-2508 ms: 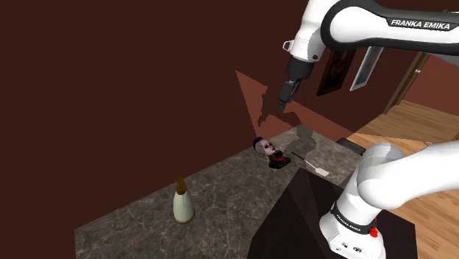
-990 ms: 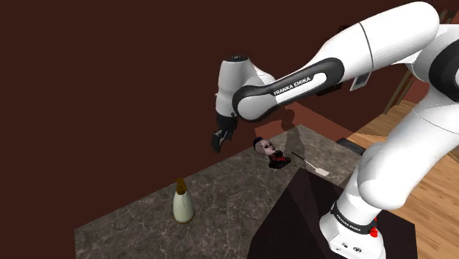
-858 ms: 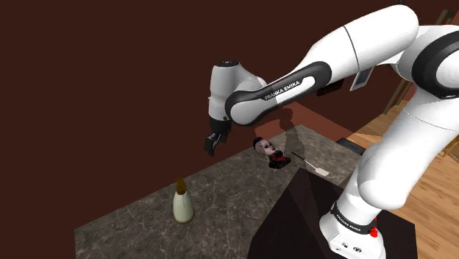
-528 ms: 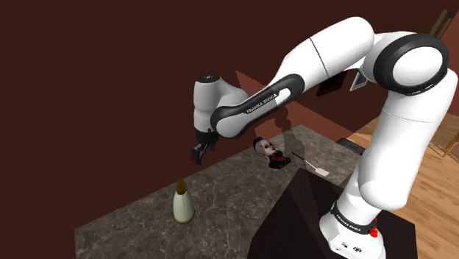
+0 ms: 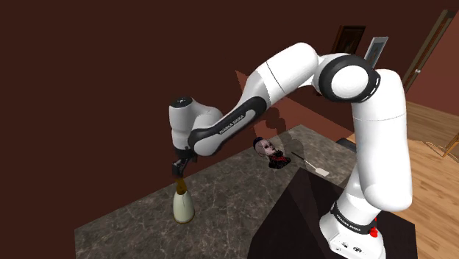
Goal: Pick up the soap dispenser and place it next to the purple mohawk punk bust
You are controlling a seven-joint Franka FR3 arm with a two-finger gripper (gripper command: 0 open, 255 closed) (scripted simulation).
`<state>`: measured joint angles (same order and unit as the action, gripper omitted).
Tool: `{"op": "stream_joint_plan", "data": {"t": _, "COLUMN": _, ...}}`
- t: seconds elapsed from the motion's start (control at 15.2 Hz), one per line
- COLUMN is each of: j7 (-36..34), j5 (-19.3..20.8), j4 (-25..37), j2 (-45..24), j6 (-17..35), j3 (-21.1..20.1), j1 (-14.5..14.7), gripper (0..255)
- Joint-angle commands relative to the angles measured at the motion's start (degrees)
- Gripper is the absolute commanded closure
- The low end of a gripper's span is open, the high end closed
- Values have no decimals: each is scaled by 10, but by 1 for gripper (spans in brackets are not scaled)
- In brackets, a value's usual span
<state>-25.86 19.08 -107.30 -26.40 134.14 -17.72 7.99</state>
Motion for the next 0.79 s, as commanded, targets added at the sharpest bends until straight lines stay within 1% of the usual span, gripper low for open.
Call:
{"op": "stream_joint_plan", "data": {"t": 0.0, "j7": -11, "j5": 16, "j4": 43, "j2": -46, "j6": -2, "j3": 8, "j1": 15, "gripper": 0}}
{"op": "stream_joint_plan", "data": {"t": 0.2, "j7": -21, "j5": 33, "j4": 115, "j2": -115, "j6": -12, "j3": 20, "j1": 39, "gripper": 0}}
{"op": "stream_joint_plan", "data": {"t": 0.73, "j7": -29, "j5": 46, "j4": 124, "j2": -157, "j6": 21, "j3": 33, "j1": 45, "gripper": 0}}
